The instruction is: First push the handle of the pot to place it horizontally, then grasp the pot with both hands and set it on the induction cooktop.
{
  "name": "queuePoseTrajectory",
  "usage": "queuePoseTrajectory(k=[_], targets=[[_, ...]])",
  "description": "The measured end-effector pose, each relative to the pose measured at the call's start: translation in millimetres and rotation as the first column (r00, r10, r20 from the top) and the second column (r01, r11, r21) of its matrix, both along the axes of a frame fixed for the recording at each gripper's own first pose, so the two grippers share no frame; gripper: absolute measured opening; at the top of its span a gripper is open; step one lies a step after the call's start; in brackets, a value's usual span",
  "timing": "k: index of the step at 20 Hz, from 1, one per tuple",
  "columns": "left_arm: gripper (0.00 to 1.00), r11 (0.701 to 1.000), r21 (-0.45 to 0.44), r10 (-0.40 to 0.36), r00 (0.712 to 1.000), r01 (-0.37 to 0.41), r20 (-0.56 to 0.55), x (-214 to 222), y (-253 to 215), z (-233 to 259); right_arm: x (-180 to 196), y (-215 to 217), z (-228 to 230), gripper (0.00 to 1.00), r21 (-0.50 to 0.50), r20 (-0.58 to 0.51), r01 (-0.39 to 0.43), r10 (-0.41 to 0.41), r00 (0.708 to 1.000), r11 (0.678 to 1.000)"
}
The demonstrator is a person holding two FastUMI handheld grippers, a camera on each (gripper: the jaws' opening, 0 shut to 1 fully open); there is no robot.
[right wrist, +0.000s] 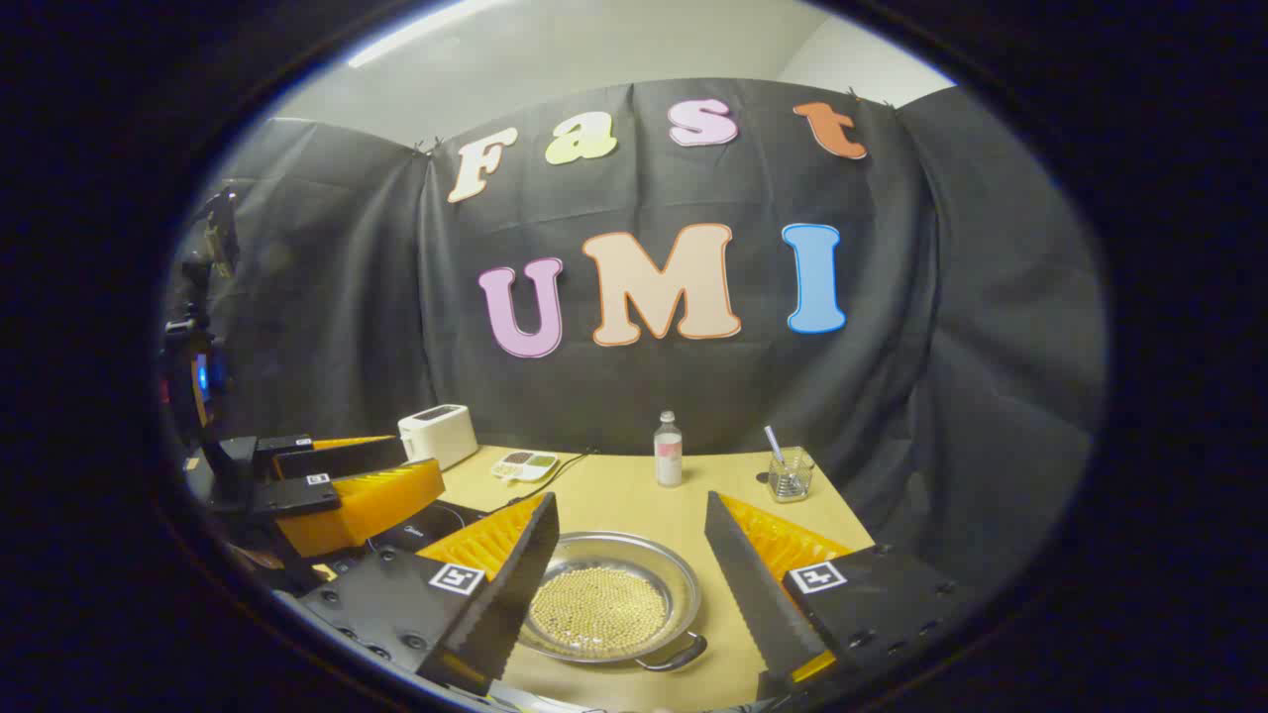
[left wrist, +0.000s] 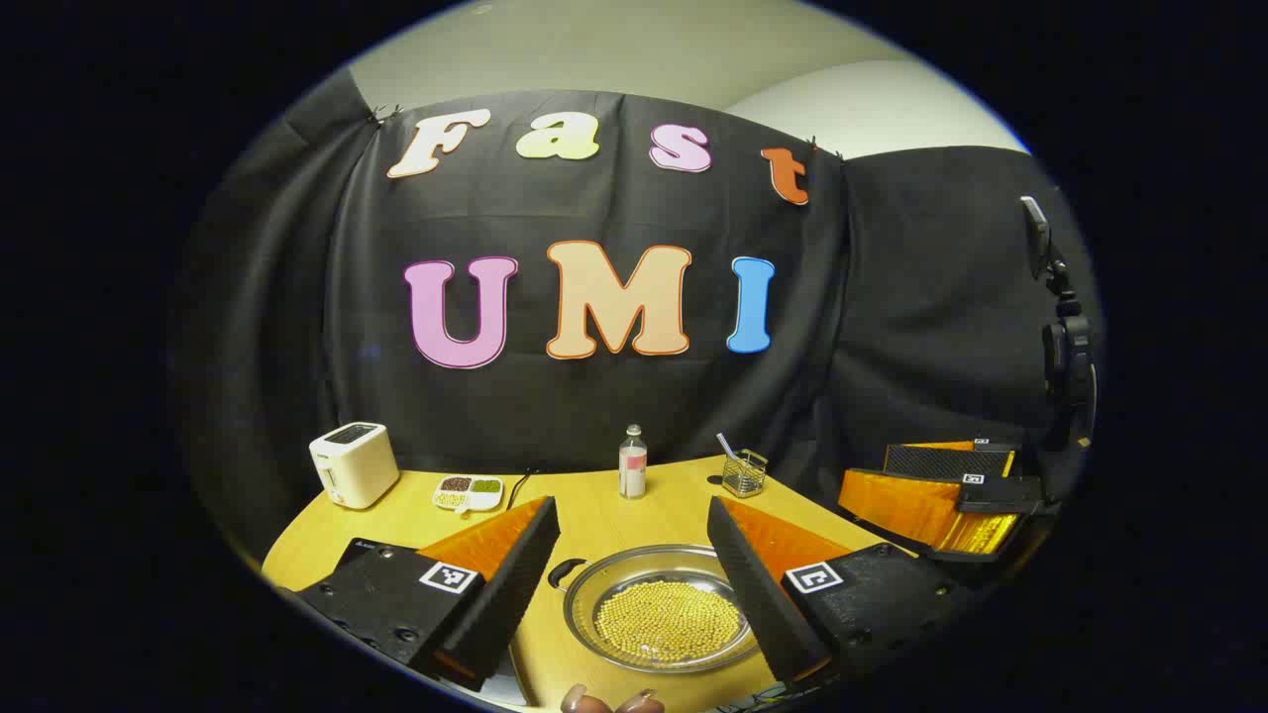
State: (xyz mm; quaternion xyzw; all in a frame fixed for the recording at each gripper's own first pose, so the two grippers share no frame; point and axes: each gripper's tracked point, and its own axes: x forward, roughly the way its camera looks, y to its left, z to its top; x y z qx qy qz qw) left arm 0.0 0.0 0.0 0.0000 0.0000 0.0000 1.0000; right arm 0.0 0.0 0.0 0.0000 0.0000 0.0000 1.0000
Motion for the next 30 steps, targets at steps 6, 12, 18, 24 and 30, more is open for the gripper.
queuePoseTrajectory(k=[6, 12, 18, 24, 30], targets=[[0.95, 1.000, -0.006, -0.001, 1.000, 0.001, -0.015, 2.1, -1.9, -0.1, -3.5, -1.5, 3.0, 0.94, -0.022, 0.019, -0.001, 0.002, 1.000, 1.000], [0.97, 1.000, 0.002, -0.002, 1.000, 0.002, -0.024, 2.1, -5.3, 0.7, -0.8, -4.4, -10.9, 0.95, -0.023, -0.029, 0.007, -0.008, 1.000, 1.000], [0.97, 1.000, -0.002, 0.004, 1.000, -0.004, -0.027, -0.7, -3.4, -1.4, 0.6, -4.4, -15.6, 0.94, -0.020, -0.047, 0.004, -0.005, 0.999, 1.000], [0.95, 1.000, -0.018, 0.012, 0.999, -0.013, -0.038, -2.6, -1.4, -5.1, -1.3, -8.3, -17.7, 0.94, -0.009, -0.053, 0.021, -0.021, 0.998, 1.000], [0.97, 1.000, -0.025, 0.004, 0.999, -0.005, -0.048, -4.7, -1.4, -9.9, -2.9, -10.1, -17.0, 0.80, -0.006, -0.053, 0.036, -0.036, 0.998, 0.999]])
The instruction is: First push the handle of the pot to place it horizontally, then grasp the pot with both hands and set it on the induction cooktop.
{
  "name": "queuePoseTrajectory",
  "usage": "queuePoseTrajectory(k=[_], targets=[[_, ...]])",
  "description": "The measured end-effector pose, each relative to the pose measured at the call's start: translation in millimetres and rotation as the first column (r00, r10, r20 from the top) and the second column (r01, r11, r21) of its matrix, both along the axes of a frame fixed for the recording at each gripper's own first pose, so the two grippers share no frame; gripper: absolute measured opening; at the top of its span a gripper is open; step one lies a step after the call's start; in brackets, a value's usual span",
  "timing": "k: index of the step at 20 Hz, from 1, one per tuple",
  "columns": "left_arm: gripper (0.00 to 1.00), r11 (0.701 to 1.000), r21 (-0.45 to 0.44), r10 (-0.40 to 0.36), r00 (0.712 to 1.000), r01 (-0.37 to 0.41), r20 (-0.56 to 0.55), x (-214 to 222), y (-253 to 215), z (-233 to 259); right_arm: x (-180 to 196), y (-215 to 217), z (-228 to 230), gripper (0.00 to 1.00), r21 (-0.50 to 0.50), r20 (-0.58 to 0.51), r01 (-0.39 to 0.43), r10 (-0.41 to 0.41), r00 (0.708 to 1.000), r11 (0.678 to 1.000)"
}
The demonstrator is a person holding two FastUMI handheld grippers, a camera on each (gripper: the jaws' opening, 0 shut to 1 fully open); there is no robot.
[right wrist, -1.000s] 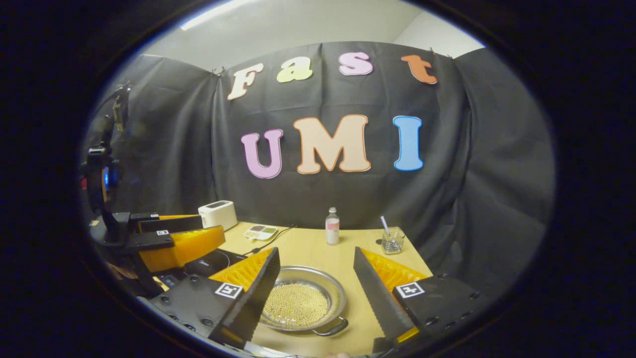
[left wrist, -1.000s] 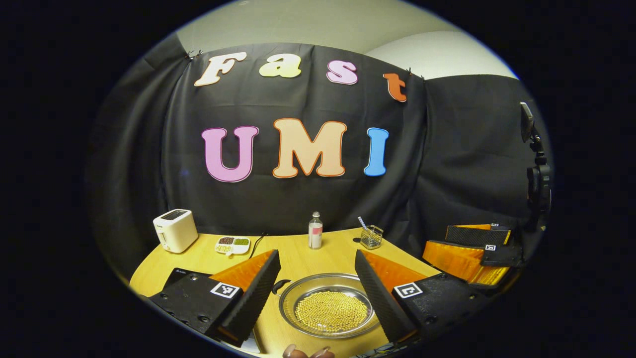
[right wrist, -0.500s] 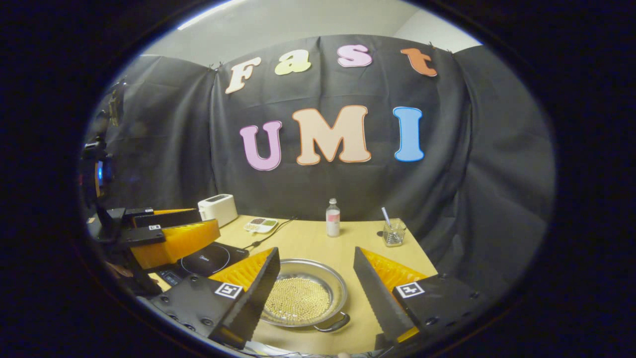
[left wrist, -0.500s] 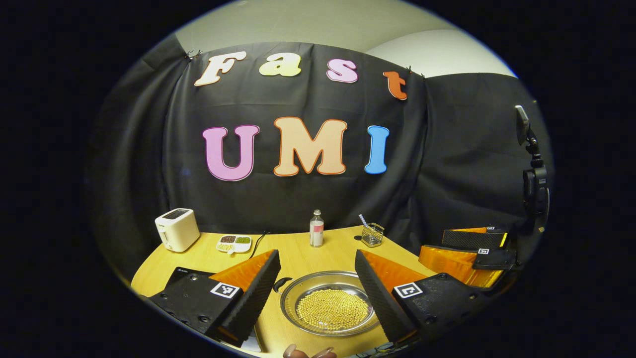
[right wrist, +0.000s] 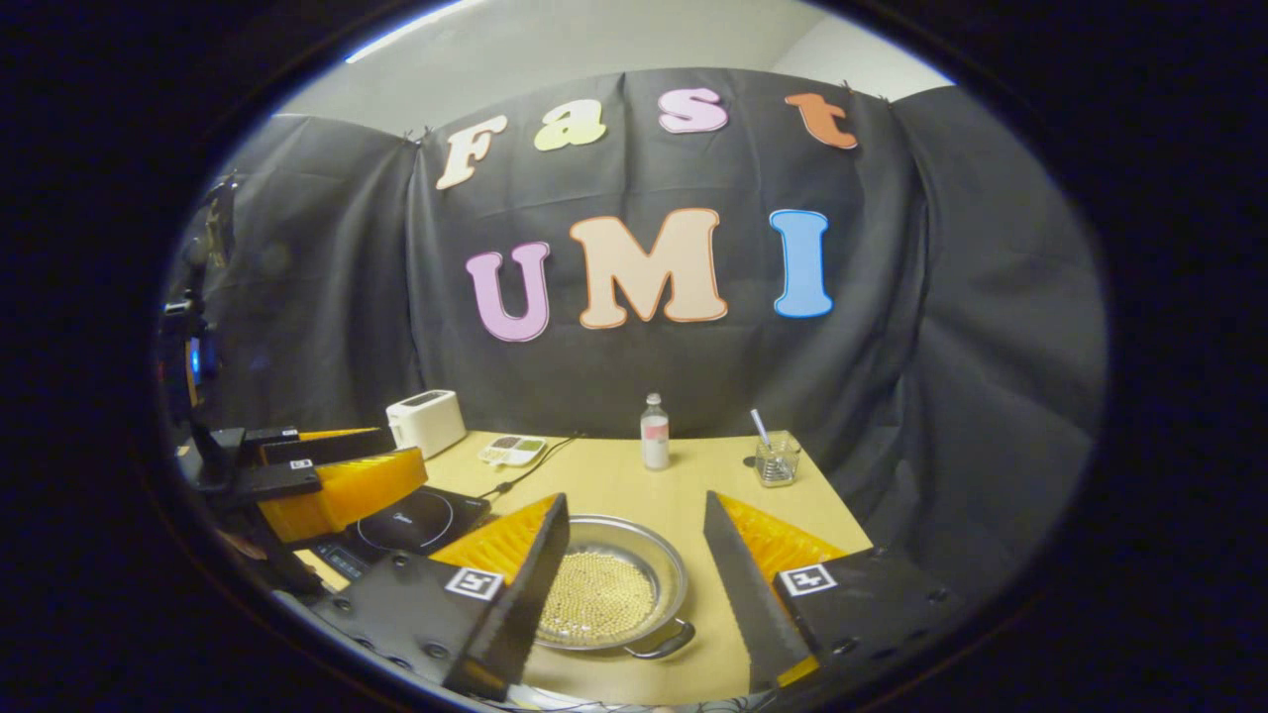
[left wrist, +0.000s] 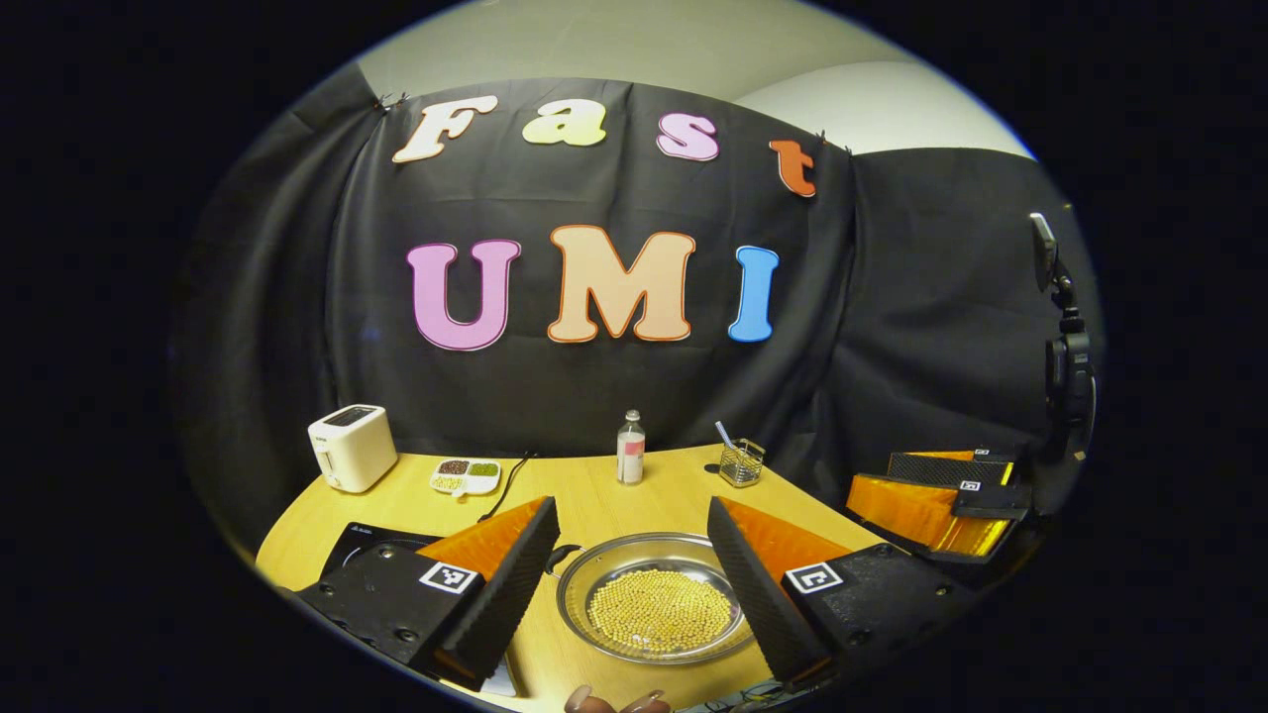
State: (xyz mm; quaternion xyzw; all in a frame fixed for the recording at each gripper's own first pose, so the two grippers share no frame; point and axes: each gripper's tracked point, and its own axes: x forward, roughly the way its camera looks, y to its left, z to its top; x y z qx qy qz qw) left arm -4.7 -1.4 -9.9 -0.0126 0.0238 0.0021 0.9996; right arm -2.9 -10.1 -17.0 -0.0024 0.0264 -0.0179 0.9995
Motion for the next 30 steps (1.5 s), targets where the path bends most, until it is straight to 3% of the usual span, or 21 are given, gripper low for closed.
queuePoseTrajectory(k=[1, 2, 3, 4, 6, 8, 11, 12, 14, 15, 27, 30], targets=[[0.95, 1.000, -0.002, -0.002, 1.000, 0.002, -0.001, 0.1, -0.7, -0.1, -0.7, 0.0, 0.3, 0.72, -0.002, 0.000, 0.000, 0.000, 1.000, 1.000], [0.97, 1.000, -0.004, -0.003, 1.000, 0.003, -0.002, -0.6, -0.6, -0.4, -0.7, -0.1, -0.2, 0.81, -0.002, 0.001, 0.002, -0.002, 1.000, 1.000], [0.97, 1.000, -0.005, -0.005, 1.000, 0.005, -0.004, -0.7, -0.5, -0.9, -3.7, -1.3, 2.1, 0.81, 0.003, 0.000, -0.001, 0.001, 1.000, 1.000], [0.97, 1.000, -0.005, -0.005, 1.000, 0.005, -0.008, -2.0, -0.4, -2.0, 0.6, 0.9, -0.3, 0.73, 0.010, -0.002, -0.002, 0.002, 1.000, 1.000], [0.97, 1.000, -0.005, -0.007, 1.000, 0.007, -0.009, -1.2, -1.6, -2.8, -0.7, 2.7, -1.8, 0.46, 0.004, -0.008, -0.009, 0.009, 1.000, 1.000], [0.97, 1.000, -0.004, -0.012, 1.000, 0.012, -0.011, -2.3, -2.9, -3.8, 7.2, 5.5, -4.7, 0.46, -0.004, -0.006, -0.022, 0.022, 1.000, 1.000], [0.97, 1.000, -0.001, -0.014, 1.000, 0.014, -0.008, -1.7, -2.9, -2.7, -2.3, 4.5, -2.2, 0.29, -0.031, -0.010, -0.013, 0.012, 1.000, 0.999], [0.97, 1.000, -0.006, -0.015, 1.000, 0.015, -0.007, -2.1, -3.1, -2.1, -2.9, 3.0, -3.8, 0.29, -0.045, -0.014, -0.008, 0.008, 1.000, 0.999], [0.97, 1.000, -0.014, -0.016, 1.000, 0.016, -0.007, -2.3, -3.0, -3.0, -10.0, -6.4, 0.4, 0.11, -0.062, -0.003, 0.031, -0.031, 1.000, 0.998], [0.97, 1.000, -0.016, -0.017, 1.000, 0.017, -0.008, -2.0, -2.2, -3.0, -8.2, -1.6, -0.5, 0.01, -0.057, -0.012, 0.012, -0.012, 1.000, 0.998], [0.97, 0.996, -0.051, -0.082, 0.996, 0.080, -0.043, -6.0, -1.6, -20.9, -20.6, -9.4, -50.9, 0.02, -0.059, -0.165, 0.040, -0.050, 0.985, 0.997], [0.98, 0.997, -0.051, -0.069, 0.996, 0.066, -0.054, -5.1, 1.1, -26.2, -19.3, -10.7, -75.5, 0.02, -0.070, -0.231, 0.013, -0.029, 0.973, 0.997]])
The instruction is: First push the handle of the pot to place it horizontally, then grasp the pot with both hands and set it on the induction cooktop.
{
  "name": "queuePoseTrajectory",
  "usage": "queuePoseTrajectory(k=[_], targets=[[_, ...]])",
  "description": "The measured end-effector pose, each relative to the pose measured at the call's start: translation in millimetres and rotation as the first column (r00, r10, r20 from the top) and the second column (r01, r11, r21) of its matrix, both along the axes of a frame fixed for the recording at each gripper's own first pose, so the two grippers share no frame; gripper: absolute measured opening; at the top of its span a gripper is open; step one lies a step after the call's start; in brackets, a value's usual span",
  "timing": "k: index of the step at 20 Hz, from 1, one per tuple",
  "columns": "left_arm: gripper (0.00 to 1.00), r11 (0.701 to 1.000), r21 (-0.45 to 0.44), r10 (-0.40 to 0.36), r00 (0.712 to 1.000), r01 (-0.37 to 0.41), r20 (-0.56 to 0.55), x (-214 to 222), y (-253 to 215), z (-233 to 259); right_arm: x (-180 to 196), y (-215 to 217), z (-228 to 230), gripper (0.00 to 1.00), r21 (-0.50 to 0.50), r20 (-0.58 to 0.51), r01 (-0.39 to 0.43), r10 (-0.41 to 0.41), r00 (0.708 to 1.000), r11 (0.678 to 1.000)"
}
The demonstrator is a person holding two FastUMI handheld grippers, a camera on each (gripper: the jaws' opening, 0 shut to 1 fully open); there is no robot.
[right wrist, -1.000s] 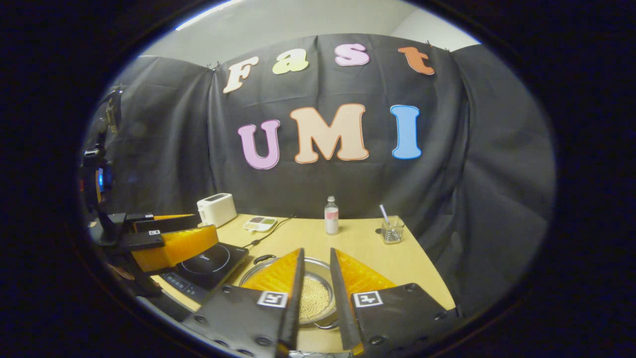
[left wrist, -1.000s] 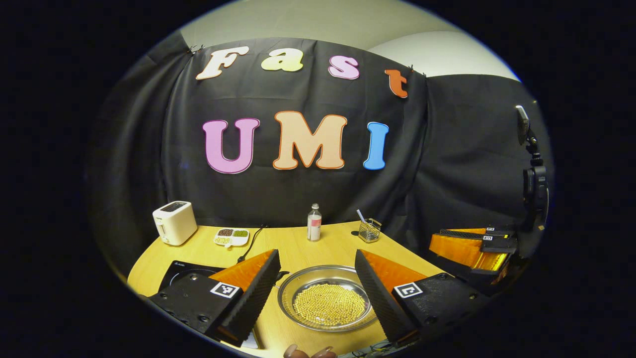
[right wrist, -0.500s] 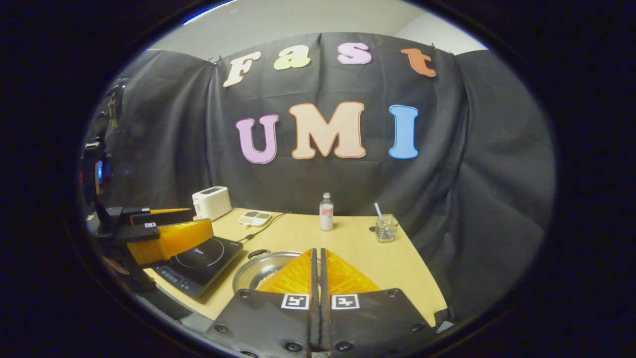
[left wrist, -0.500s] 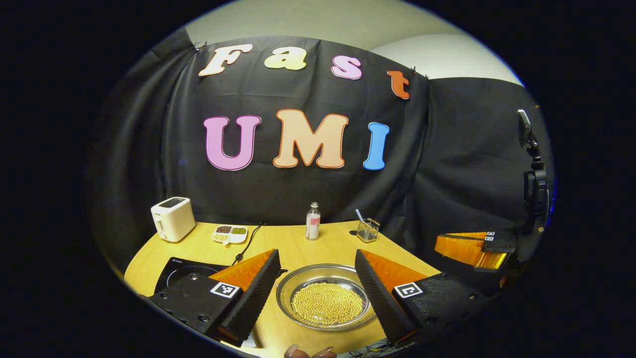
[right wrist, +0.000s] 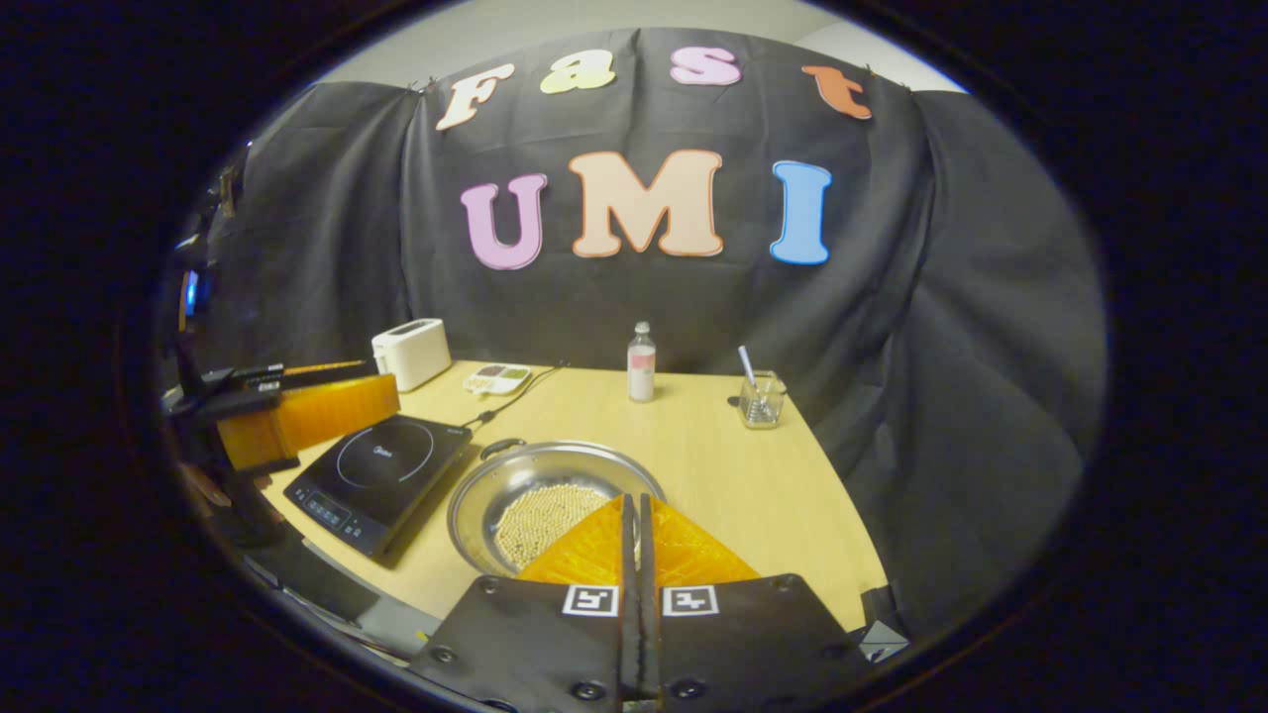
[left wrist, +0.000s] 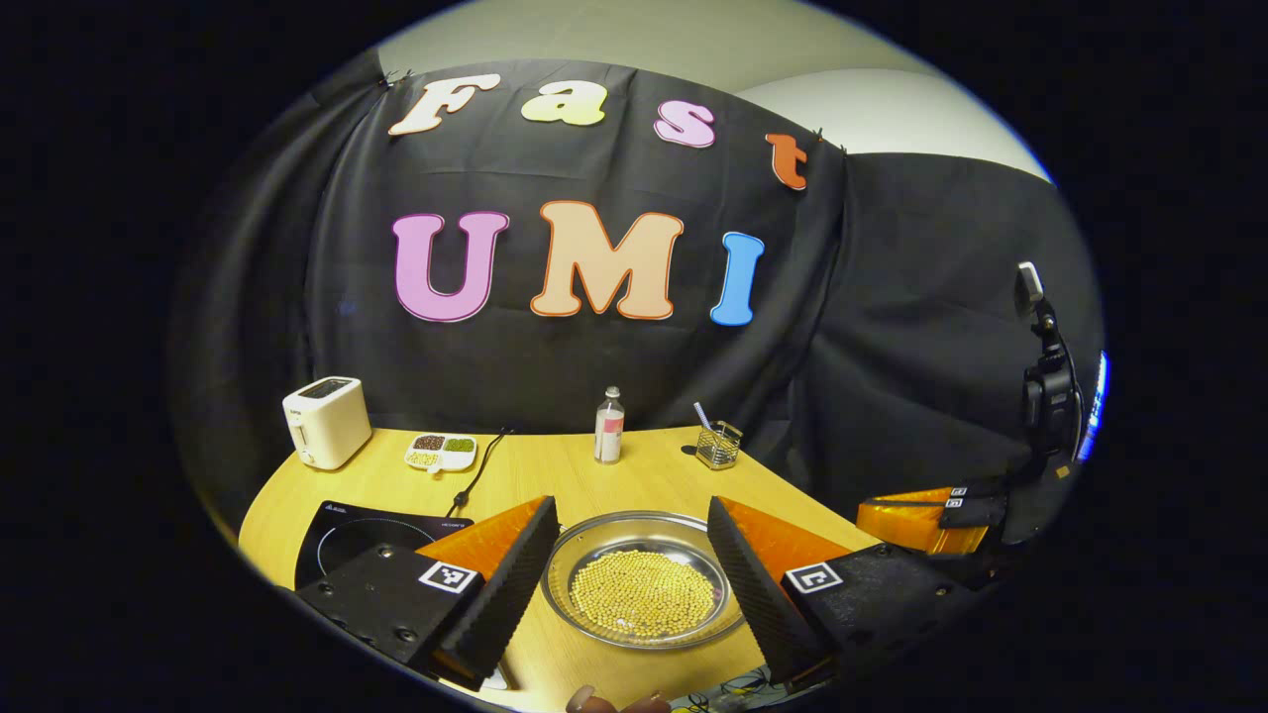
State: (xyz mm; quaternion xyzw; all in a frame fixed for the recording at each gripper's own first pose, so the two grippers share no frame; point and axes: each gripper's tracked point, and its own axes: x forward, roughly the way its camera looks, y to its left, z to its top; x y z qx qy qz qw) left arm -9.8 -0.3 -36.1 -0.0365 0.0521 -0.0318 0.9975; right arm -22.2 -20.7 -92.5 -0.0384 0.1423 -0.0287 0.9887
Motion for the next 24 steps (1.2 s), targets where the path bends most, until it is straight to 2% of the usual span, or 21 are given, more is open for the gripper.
queuePoseTrajectory(k=[2, 5, 7, 11, 13, 18, 24], targets=[[0.98, 1.000, -0.008, 0.018, 1.000, -0.018, -0.008, 4.8, 0.7, -2.9, 3.1, 3.5, -21.4, 0.02, 0.011, -0.054, -0.034, 0.034, 0.998, 0.999], [0.98, 0.996, -0.006, 0.084, 0.996, -0.084, -0.041, 7.7, 8.8, -14.8, 8.9, 10.0, -57.7, 0.00, 0.038, -0.149, -0.099, 0.103, 0.983, 0.994], [0.98, 0.991, -0.002, 0.133, 0.989, -0.133, -0.058, 9.5, 15.4, -19.9, 8.0, 15.7, -79.2, 0.02, 0.061, -0.209, -0.149, 0.159, 0.965, 0.987], [0.98, 0.981, -0.027, 0.188, 0.978, -0.191, -0.090, 11.9, 18.9, -29.3, 0.1, 22.2, -121.4, 0.00, 0.076, -0.313, -0.228, 0.240, 0.919, 0.971], [0.98, 0.978, -0.037, 0.202, 0.975, -0.206, -0.094, 13.0, 18.9, -29.9, -5.3, 21.1, -141.9, 0.02, 0.109, -0.363, -0.239, 0.262, 0.894, 0.965], [0.98, 0.963, -0.060, 0.255, 0.960, -0.263, -0.120, 11.2, 25.2, -35.3, -5.3, 15.1, -178.8, 0.00, 0.146, -0.444, -0.249, 0.288, 0.848, 0.957], [0.98, 0.935, -0.059, 0.339, 0.930, -0.349, -0.141, 1.9, 32.9, -41.7, 2.7, 13.0, -187.8, 0.02, 0.156, -0.463, -0.310, 0.347, 0.816, 0.938]])
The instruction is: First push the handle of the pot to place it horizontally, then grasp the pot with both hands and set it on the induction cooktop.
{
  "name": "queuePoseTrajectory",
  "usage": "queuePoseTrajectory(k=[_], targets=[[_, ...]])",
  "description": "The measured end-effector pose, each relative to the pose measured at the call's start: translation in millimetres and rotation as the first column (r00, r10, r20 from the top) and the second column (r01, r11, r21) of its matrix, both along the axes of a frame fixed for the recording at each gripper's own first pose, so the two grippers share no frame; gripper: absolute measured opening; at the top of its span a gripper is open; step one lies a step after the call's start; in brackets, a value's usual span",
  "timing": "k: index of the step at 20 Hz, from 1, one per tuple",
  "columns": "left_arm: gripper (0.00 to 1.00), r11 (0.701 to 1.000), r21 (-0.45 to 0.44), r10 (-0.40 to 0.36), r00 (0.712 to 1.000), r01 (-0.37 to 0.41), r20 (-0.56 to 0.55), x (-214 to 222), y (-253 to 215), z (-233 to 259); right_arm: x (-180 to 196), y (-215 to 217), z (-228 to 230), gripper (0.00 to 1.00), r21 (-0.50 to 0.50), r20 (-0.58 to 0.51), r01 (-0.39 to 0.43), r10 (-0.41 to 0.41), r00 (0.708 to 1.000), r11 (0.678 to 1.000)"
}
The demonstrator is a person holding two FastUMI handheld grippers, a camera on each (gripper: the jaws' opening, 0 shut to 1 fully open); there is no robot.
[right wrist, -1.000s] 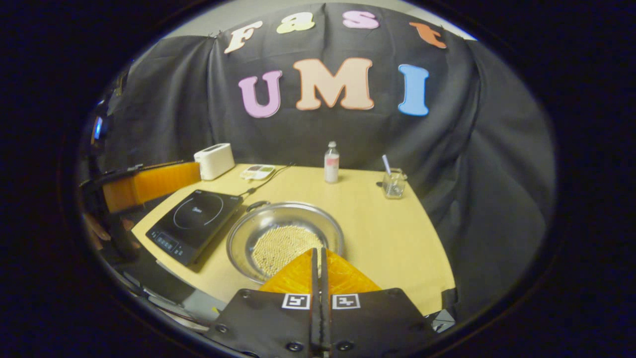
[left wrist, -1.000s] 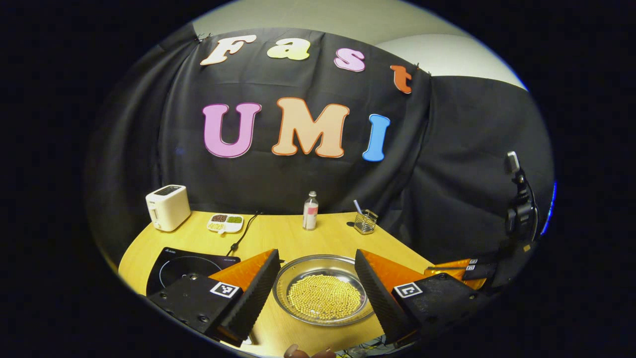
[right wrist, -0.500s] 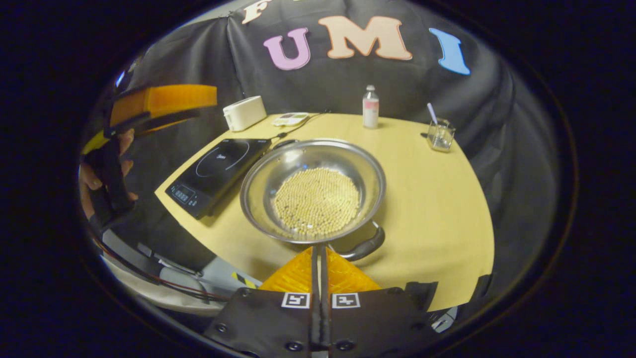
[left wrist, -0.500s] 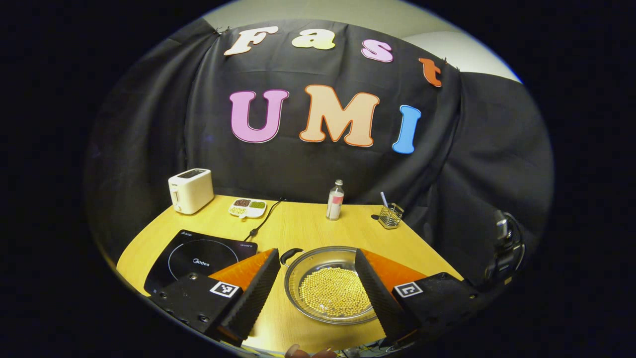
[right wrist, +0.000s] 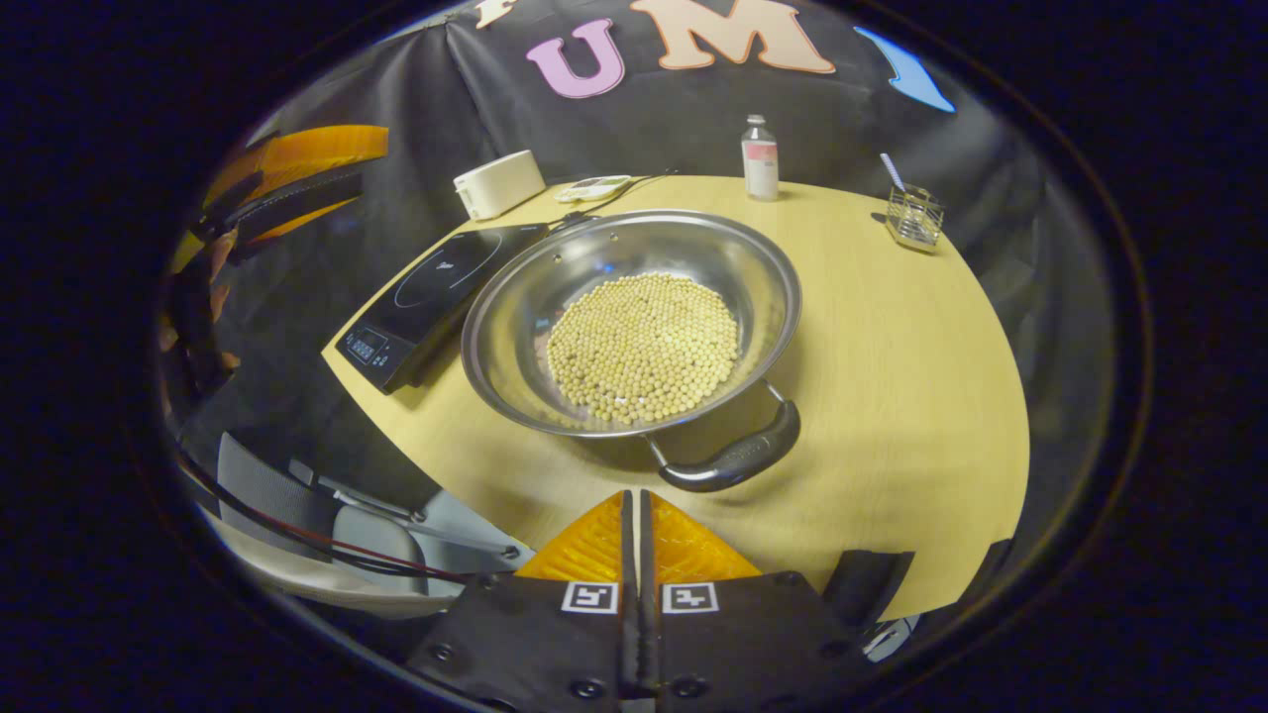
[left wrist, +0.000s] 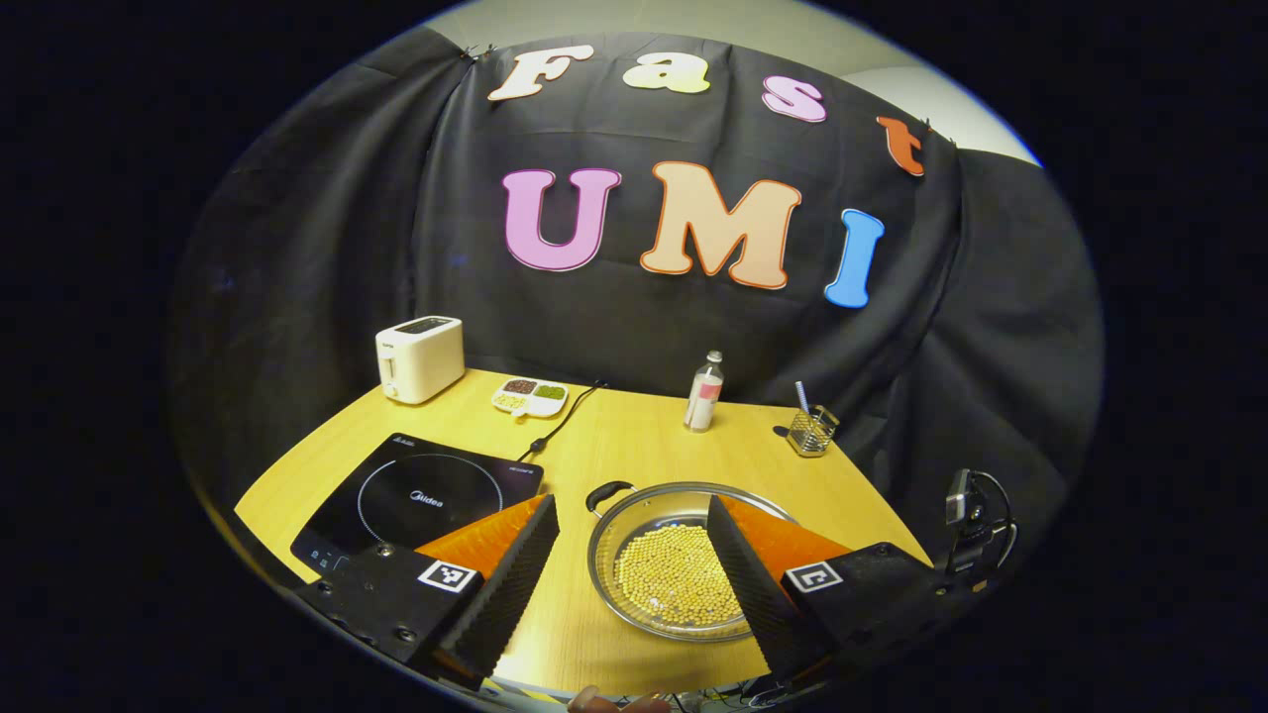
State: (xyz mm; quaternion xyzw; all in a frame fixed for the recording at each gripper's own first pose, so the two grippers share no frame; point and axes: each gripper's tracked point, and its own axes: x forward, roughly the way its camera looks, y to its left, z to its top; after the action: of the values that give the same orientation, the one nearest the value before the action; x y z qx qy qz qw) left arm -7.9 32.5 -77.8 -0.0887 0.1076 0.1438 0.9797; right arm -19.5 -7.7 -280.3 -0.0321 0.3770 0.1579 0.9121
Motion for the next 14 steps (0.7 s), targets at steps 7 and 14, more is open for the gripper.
queuePoseTrajectory(k=[7, 14], targets=[[0.98, 0.997, 0.000, 0.081, 0.997, -0.081, -0.003, -3.6, -3.0, 2.6, 12.2, -6.5, -0.9, 0.02, 0.005, -0.018, -0.090, 0.090, 0.996, 0.996], [0.98, 0.990, -0.058, 0.133, 0.991, -0.132, 0.006, 0.7, -12.6, 2.5, 29.6, -34.4, 5.0, 0.00, 0.024, -0.022, -0.084, 0.085, 0.996, 0.996]])
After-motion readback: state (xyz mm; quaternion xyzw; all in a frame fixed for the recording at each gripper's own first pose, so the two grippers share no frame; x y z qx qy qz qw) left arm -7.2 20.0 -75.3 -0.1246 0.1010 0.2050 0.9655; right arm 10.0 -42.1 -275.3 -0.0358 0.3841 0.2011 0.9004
